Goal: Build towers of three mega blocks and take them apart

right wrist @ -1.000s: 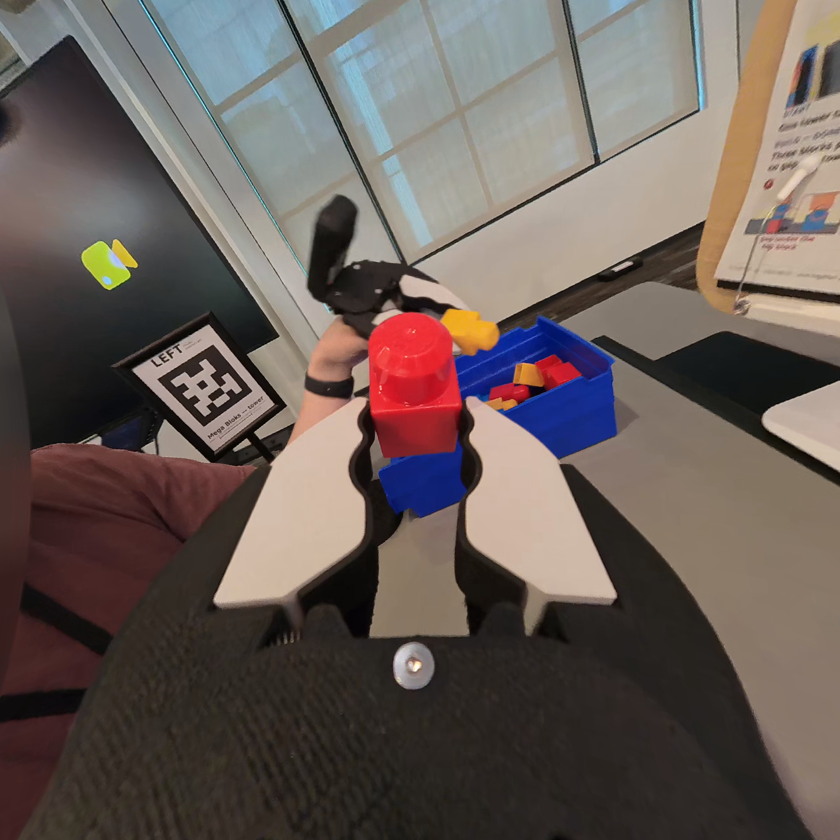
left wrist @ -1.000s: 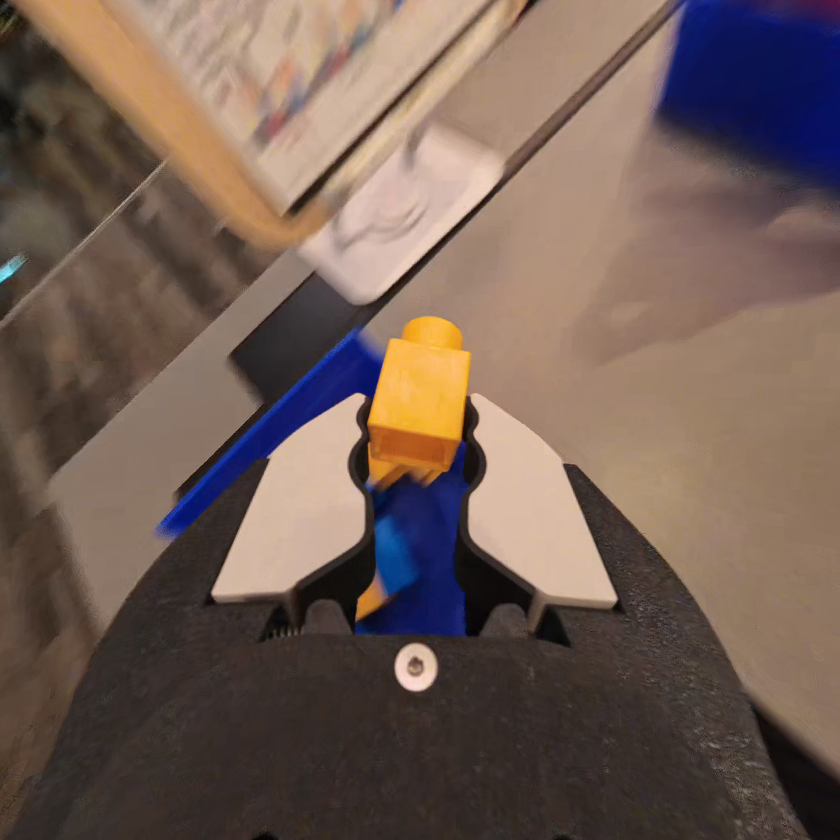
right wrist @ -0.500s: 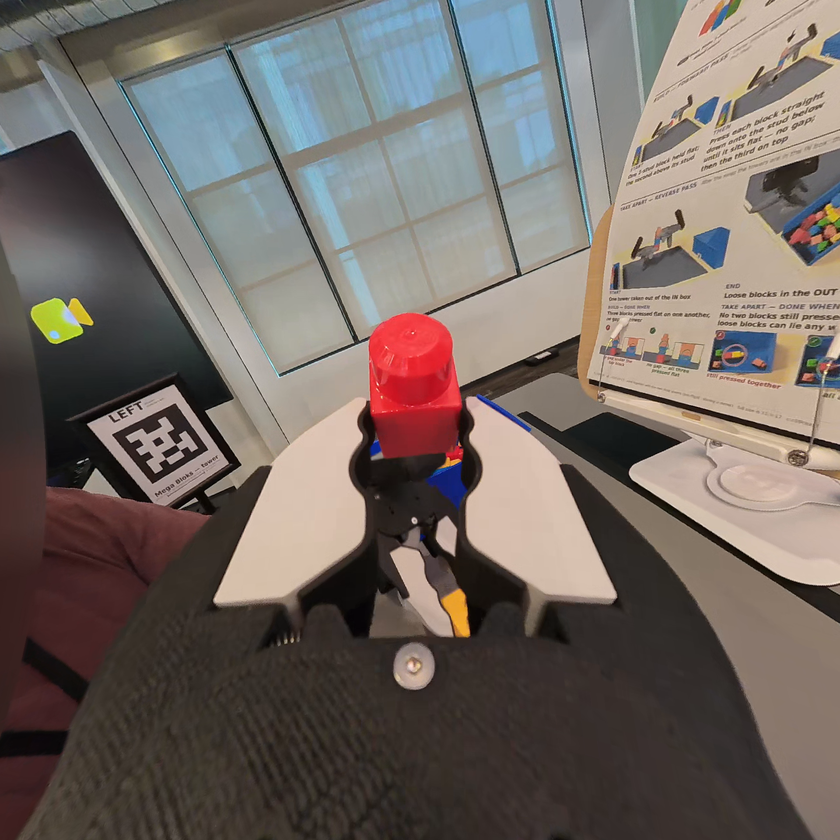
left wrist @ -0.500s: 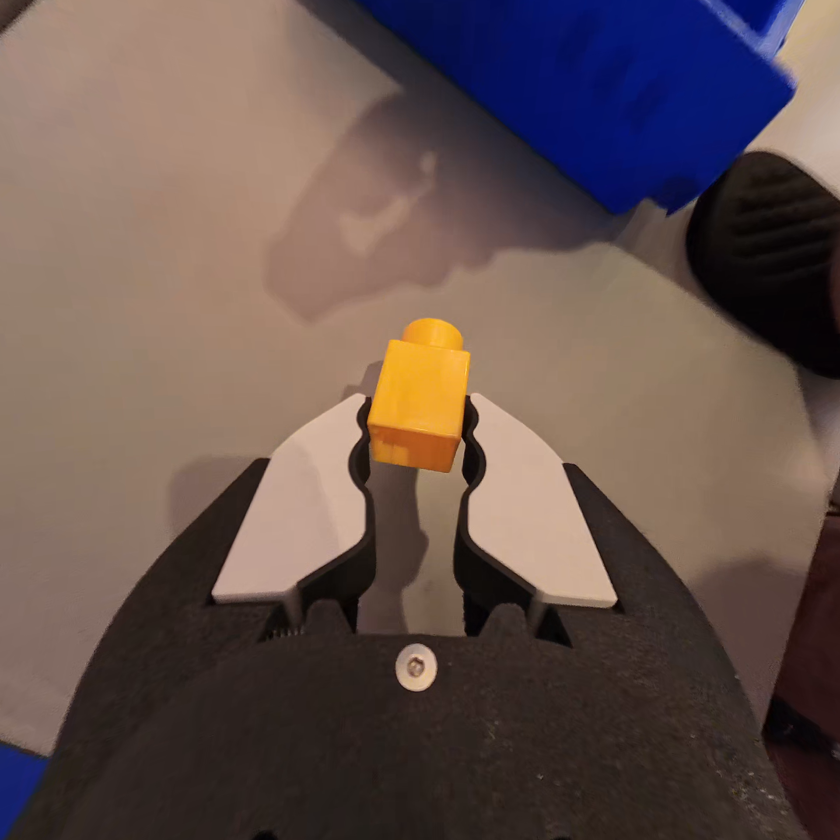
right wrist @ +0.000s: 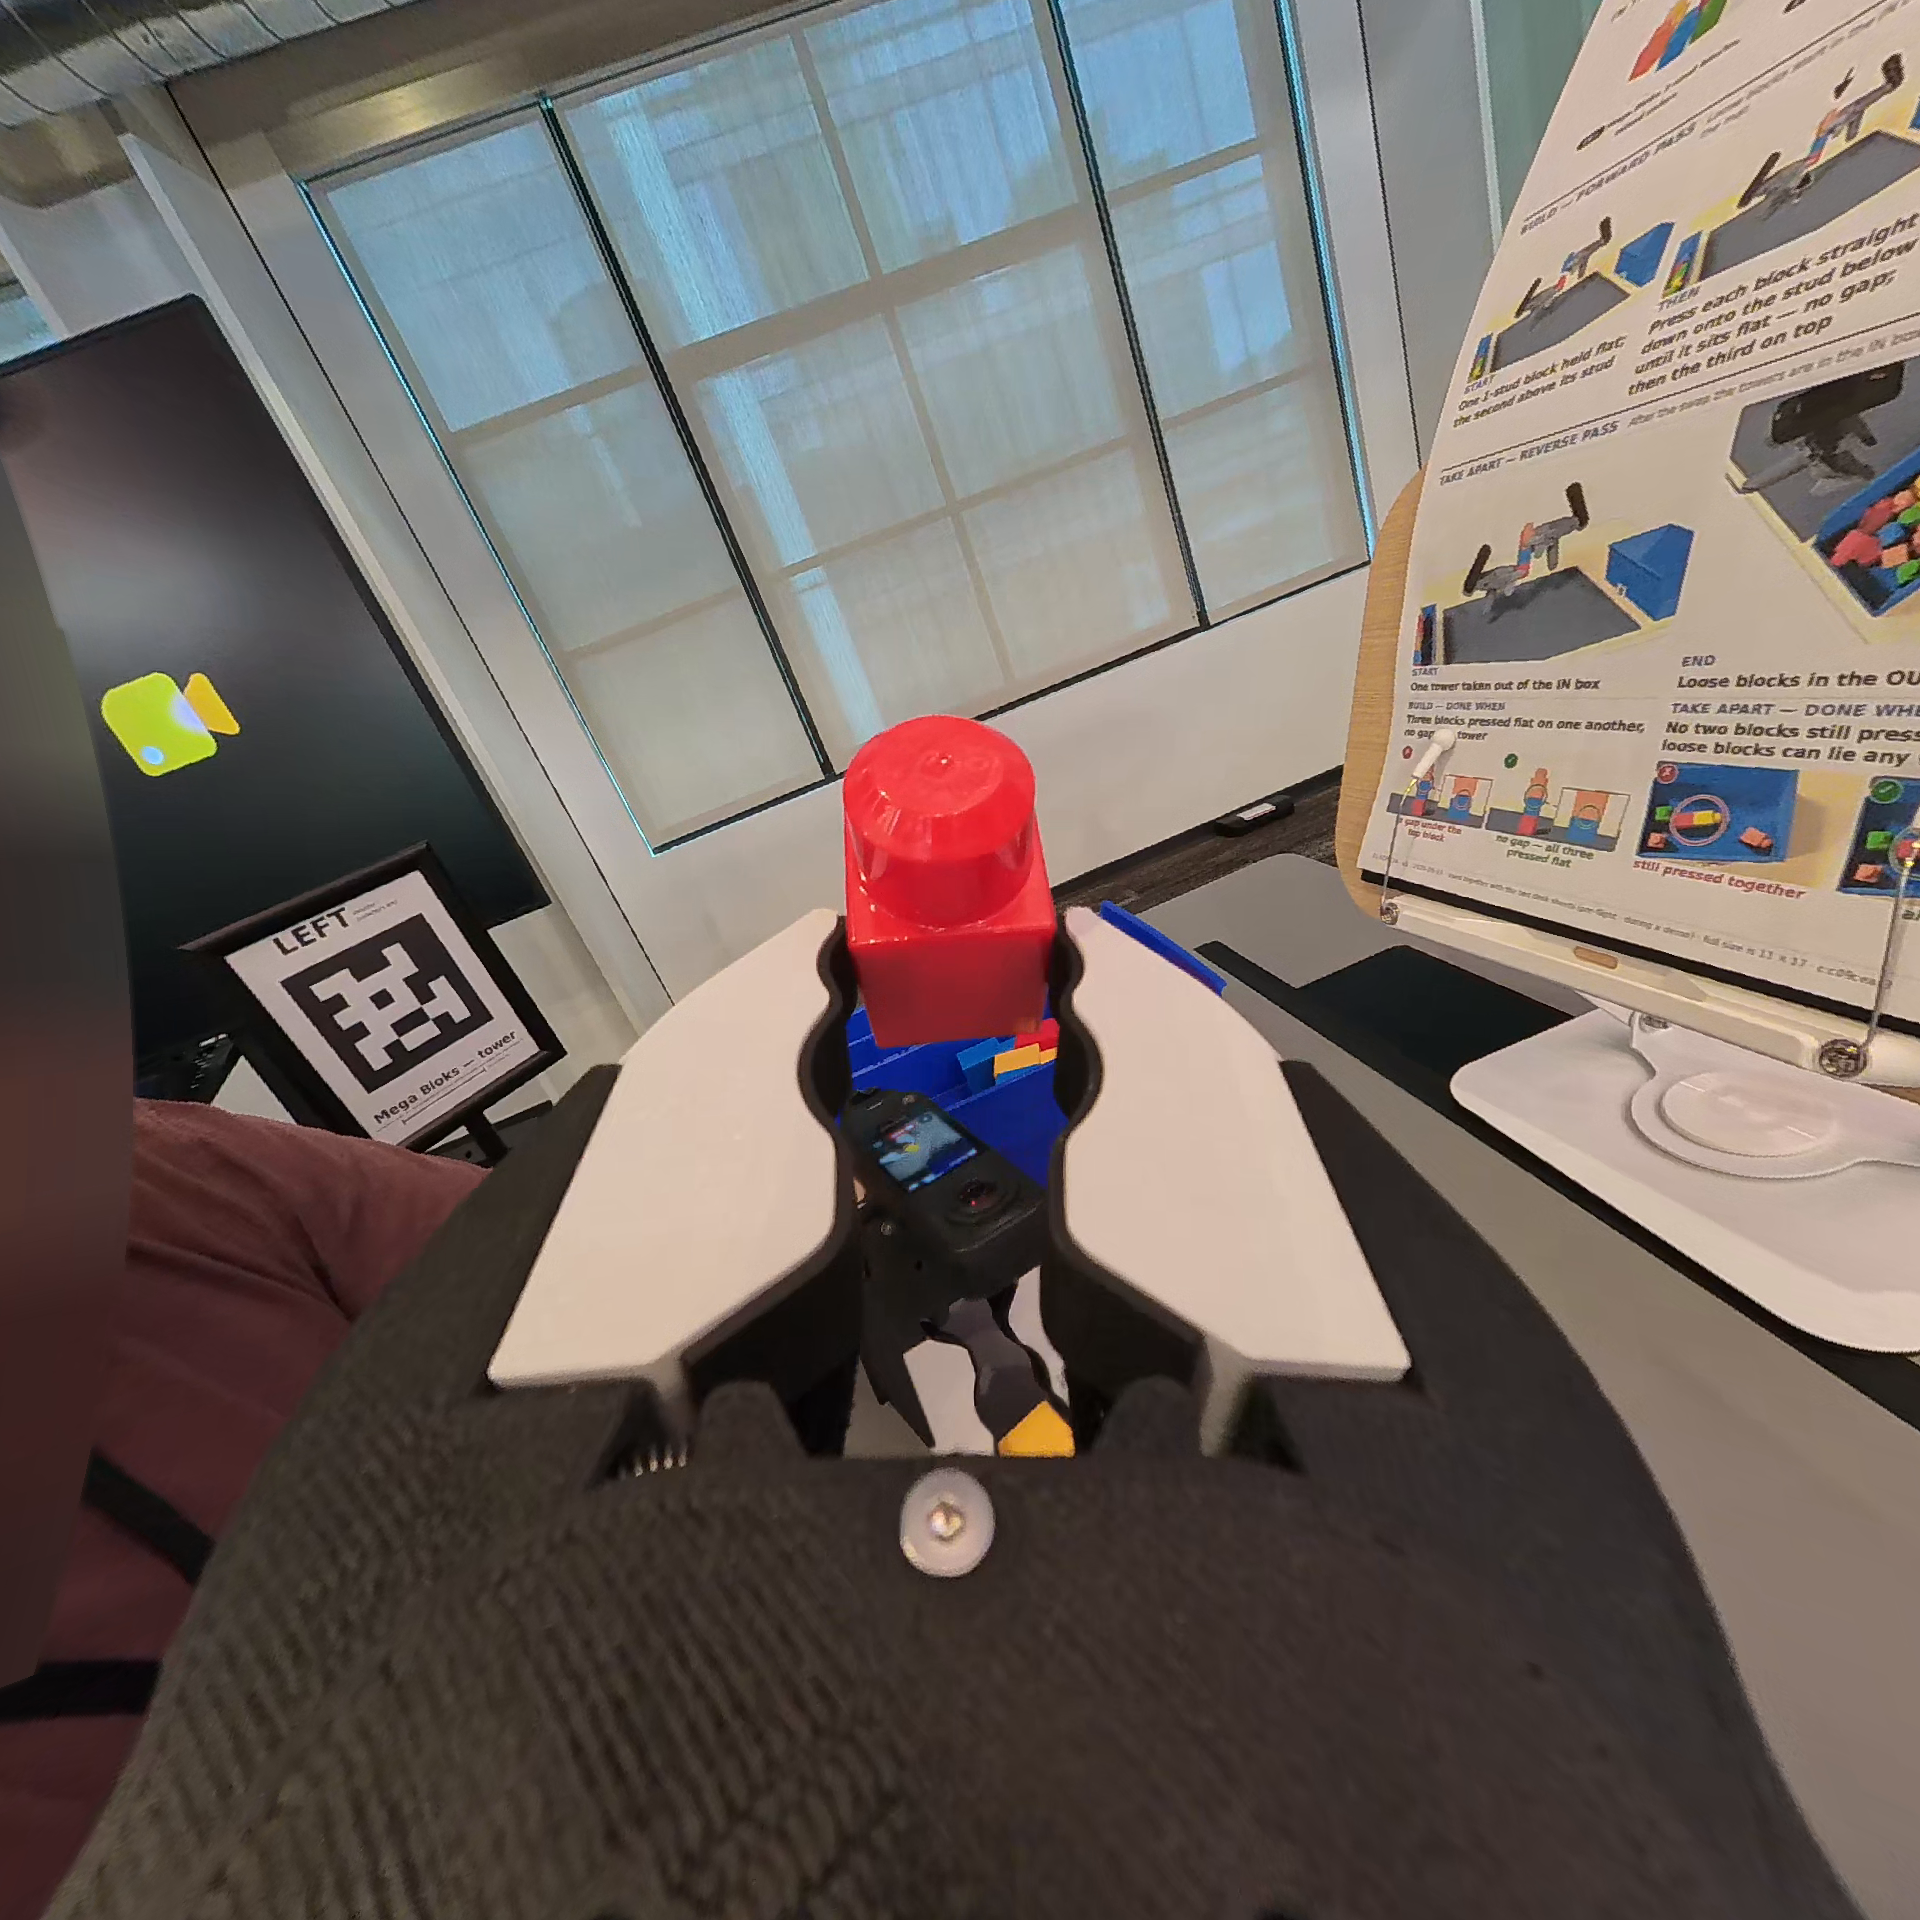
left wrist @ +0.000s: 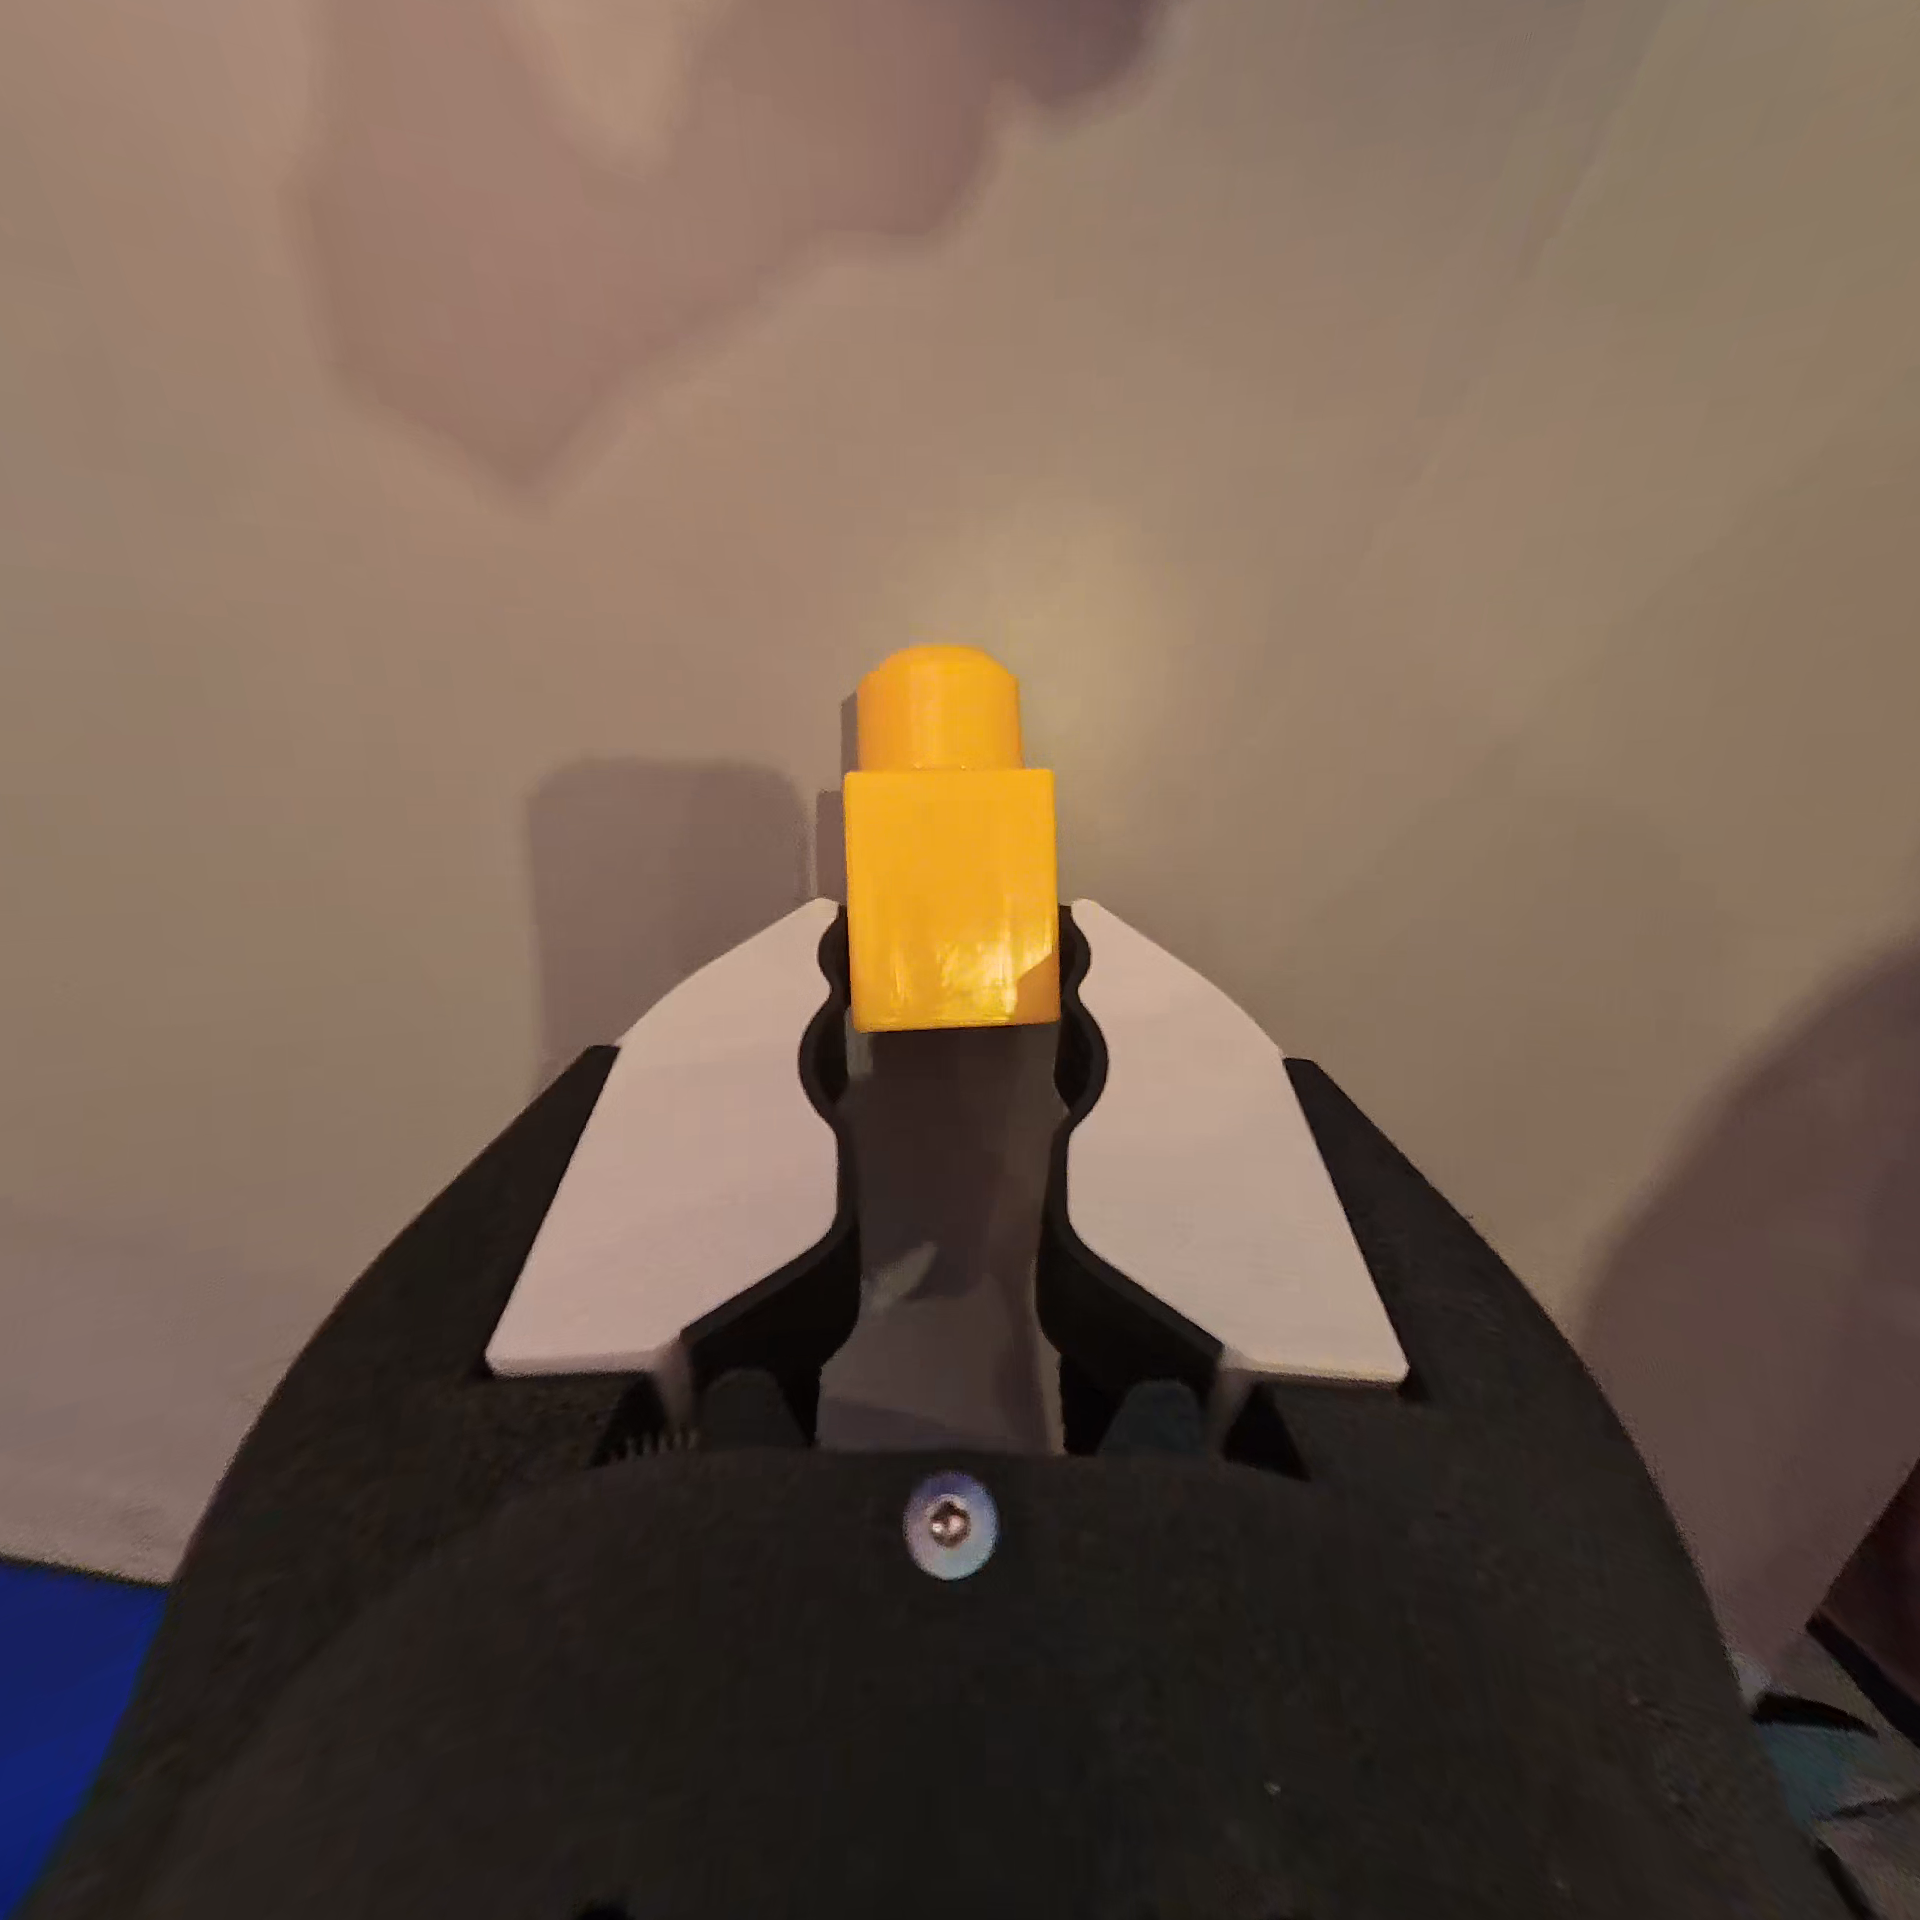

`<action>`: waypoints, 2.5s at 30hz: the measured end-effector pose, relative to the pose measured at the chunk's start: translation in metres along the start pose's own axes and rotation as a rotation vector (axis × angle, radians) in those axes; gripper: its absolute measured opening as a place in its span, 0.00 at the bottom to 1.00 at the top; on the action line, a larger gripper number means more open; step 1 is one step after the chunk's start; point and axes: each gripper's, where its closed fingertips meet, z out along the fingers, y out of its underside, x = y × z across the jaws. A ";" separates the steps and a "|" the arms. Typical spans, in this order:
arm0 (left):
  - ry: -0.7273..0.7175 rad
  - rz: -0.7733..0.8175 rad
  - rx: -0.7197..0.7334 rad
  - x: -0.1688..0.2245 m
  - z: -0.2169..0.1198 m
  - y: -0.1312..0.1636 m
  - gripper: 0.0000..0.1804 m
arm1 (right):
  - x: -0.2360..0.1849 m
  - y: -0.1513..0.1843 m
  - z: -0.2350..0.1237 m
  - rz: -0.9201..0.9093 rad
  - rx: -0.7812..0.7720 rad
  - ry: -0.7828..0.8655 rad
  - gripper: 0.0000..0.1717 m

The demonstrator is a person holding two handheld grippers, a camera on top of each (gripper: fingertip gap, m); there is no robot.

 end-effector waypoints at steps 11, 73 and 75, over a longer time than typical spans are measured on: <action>-0.138 0.072 -0.033 -0.008 0.008 -0.005 0.26 | -0.003 0.000 0.002 0.002 -0.002 -0.011 0.21; 0.407 -0.111 0.948 0.028 -0.181 -0.084 0.19 | -0.026 0.106 0.072 0.103 -0.420 -0.137 0.21; 0.404 -0.106 0.945 0.028 -0.180 -0.083 0.20 | -0.027 0.106 0.073 0.091 -0.419 -0.139 0.21</action>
